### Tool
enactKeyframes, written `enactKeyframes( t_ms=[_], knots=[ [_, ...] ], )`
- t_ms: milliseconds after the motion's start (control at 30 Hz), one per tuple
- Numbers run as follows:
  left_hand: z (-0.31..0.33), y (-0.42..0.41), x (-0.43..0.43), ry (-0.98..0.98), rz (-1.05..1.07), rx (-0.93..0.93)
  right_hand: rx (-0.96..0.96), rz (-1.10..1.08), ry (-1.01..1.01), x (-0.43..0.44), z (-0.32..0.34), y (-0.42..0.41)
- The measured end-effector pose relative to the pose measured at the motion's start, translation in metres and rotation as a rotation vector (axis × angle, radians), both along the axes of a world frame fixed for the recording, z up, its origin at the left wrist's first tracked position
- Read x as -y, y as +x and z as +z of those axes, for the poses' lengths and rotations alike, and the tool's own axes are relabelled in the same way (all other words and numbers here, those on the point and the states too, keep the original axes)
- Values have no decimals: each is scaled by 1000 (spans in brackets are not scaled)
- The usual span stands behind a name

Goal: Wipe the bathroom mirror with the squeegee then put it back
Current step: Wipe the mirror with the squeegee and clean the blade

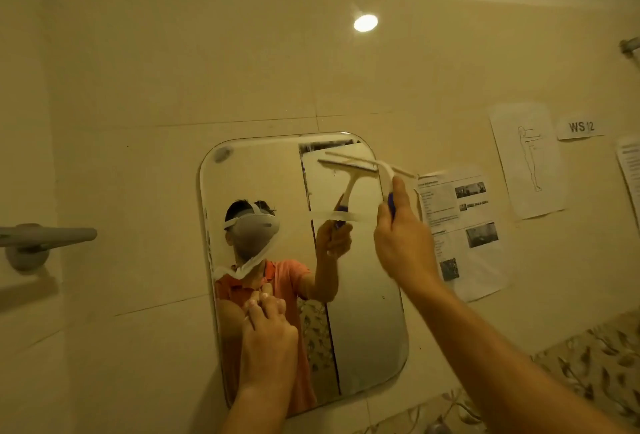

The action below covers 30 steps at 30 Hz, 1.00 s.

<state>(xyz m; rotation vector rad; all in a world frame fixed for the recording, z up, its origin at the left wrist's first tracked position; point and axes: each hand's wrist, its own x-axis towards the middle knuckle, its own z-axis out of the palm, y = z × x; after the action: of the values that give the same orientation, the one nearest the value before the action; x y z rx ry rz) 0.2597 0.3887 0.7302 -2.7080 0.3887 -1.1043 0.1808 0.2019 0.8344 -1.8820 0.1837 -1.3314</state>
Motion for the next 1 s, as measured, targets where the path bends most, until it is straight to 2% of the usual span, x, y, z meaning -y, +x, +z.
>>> enactKeyframes(
  t_ms=[100, 200, 500, 700, 833, 933, 1000],
  knots=[
    [0, 0, 0, 1, 7, 14, -34, -6, 2, 9, 42, 5],
    [0, 0, 0, 4, 19, 10, -85, 22, 80, 5, 48, 10],
    [0, 3, 1, 8, 32, -2, -141, -79, 111, -35, -62, 20],
    [-1, 5, 0, -33, -15, 12, -189, 1, 152, -62, -102, 6],
    [0, 3, 0, -8, -1, -13, -90, 46, 224, -53, -81, 1],
    [1, 0, 0, 26, 21, -6, 53, 42, 240, -34, -41, 6],
    [2, -1, 0, 36, 26, -18, 83, 33, 213, -24, -6, 12]
  ],
)
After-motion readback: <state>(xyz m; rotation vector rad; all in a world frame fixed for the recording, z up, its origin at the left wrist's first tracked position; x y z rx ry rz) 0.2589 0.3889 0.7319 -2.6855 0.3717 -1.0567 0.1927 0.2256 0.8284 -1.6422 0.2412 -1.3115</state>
